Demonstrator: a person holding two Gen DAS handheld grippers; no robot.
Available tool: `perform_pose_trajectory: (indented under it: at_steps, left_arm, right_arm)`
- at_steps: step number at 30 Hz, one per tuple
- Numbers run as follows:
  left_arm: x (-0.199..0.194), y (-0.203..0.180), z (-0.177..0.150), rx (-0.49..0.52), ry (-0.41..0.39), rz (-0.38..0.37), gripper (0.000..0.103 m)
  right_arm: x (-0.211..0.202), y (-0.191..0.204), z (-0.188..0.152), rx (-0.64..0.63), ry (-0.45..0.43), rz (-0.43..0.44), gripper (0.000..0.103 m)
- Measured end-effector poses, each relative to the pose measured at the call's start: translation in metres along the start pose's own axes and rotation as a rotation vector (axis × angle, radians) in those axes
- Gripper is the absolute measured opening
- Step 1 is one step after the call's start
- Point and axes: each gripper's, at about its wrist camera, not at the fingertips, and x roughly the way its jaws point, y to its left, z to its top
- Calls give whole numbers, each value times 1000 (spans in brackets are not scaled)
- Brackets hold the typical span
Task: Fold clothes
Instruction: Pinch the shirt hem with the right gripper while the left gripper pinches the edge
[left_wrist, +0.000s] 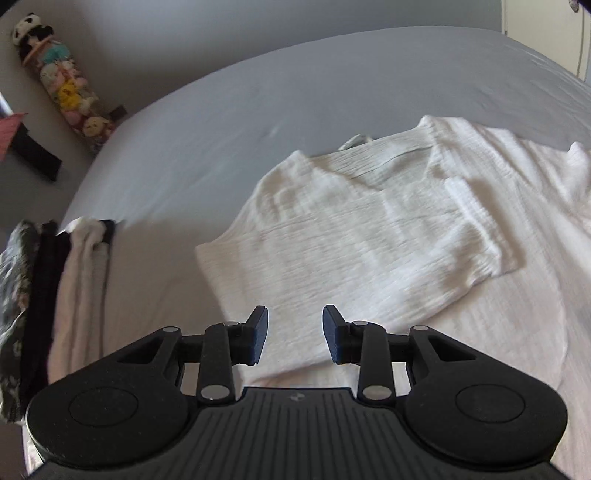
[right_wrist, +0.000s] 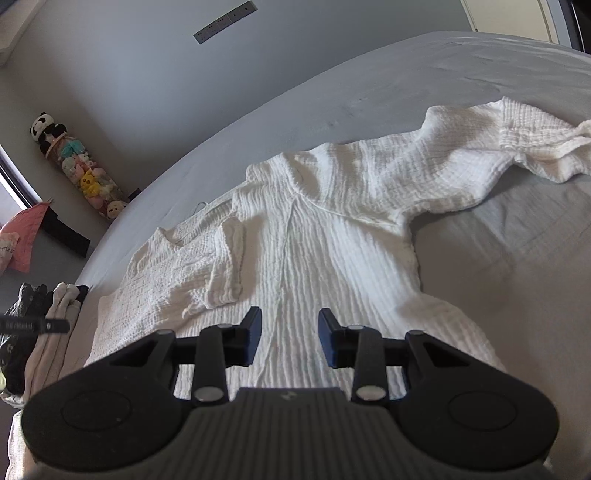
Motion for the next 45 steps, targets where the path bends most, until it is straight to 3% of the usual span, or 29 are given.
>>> perform_pose_trajectory:
  at_steps: [5, 8, 10, 17, 22, 23, 24, 25, 26, 28, 32, 37, 39, 42, 45]
  left_arm:
    - [5, 14, -63, -3, -34, 135, 38]
    - [13, 18, -78, -73, -71, 143, 38]
    - [19, 17, -83, -109, -100, 121, 38]
    - [48, 11, -90, -95, -133, 51, 39]
    - [58, 23, -90, -211, -158, 0, 39]
    - [58, 25, -90, -221, -160, -4, 38]
    - [59, 25, -90, -224, -157, -7, 30]
    - [59, 26, -90, -226, -153, -10, 17]
    - [60, 26, -90, -223, -146, -9, 15]
    - [60, 25, -90, -216, -145, 5, 11]
    - [63, 22, -91, -195, -135, 20, 9]
    - [63, 14, -93, -143, -139, 44, 10]
    - [61, 16, -93, -145, -143, 40, 10]
    - [53, 19, -91, -159, -150, 38, 24]
    - [41, 25, -90, -191, -176, 12, 35]
  right_arm:
    - [15, 12, -1, -37, -5, 17, 37]
    - [29, 19, -2, -54, 2, 34, 37]
    - [37, 22, -2, -54, 6, 52, 37]
    - [64, 19, 6, 39, 21, 92, 37]
    - [94, 22, 14, 83, 39, 108, 37]
    - [100, 23, 15, 89, 40, 110, 37]
    - [106, 24, 15, 104, 48, 118, 37]
    - [113, 25, 15, 121, 57, 126, 30]
    - [116, 28, 13, 122, 63, 133, 18]
    - [115, 33, 9, 74, 37, 104, 10]
    - [104, 32, 15, 38, -41, 60, 9]
    - [113, 26, 10, 14, 15, 49, 10]
    - [107, 23, 15, 43, 3, 56, 16]
    - [89, 21, 25, 51, -50, 47, 17]
    - [67, 15, 33, 23, -120, -28, 17]
